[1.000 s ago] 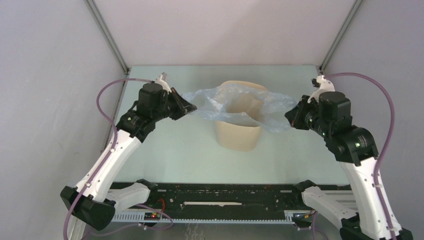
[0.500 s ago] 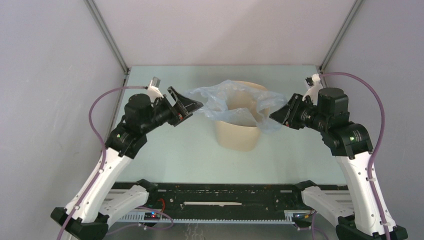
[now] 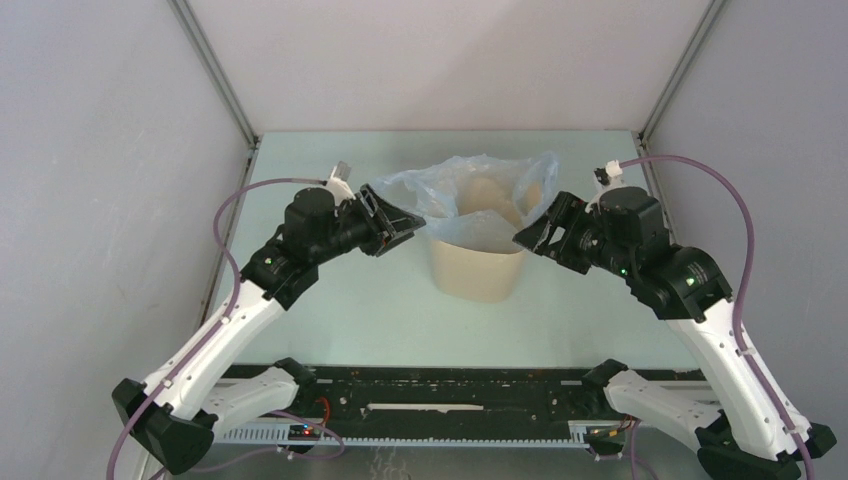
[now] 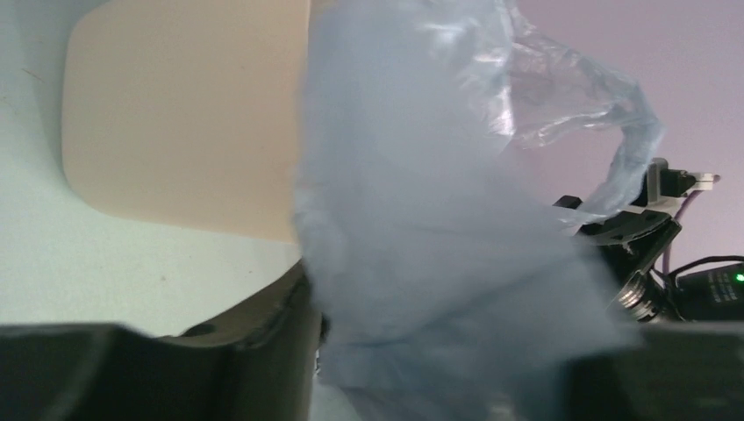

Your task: Put the trash bags into the trash bin

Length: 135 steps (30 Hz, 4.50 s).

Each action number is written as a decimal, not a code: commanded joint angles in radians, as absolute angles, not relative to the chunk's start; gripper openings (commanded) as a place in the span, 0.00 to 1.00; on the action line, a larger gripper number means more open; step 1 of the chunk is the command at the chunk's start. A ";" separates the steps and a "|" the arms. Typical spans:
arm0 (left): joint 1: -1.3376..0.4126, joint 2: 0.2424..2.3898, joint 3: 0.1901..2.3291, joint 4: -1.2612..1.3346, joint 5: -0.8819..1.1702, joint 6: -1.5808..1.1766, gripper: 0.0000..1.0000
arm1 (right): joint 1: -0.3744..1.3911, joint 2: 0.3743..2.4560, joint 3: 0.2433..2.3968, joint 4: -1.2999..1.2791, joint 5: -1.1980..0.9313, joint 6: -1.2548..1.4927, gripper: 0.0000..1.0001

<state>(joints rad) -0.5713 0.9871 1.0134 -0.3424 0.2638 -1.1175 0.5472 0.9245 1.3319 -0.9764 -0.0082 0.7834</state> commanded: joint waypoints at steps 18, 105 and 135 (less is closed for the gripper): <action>-0.575 0.894 0.925 -0.310 0.242 -1.089 0.00 | 0.673 0.949 1.322 -0.960 0.358 1.054 0.25; -0.411 1.237 1.296 -0.451 0.523 -0.249 0.87 | 0.249 1.182 1.555 -0.951 -0.479 0.003 0.91; -0.301 1.281 1.122 -0.210 0.898 -0.478 0.29 | 0.058 1.199 1.434 -0.853 -0.658 0.228 0.62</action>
<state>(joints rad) -0.3107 1.3140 1.1244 -0.2466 0.8959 -0.4629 0.0593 1.2095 1.4509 -0.9012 -0.6525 0.1638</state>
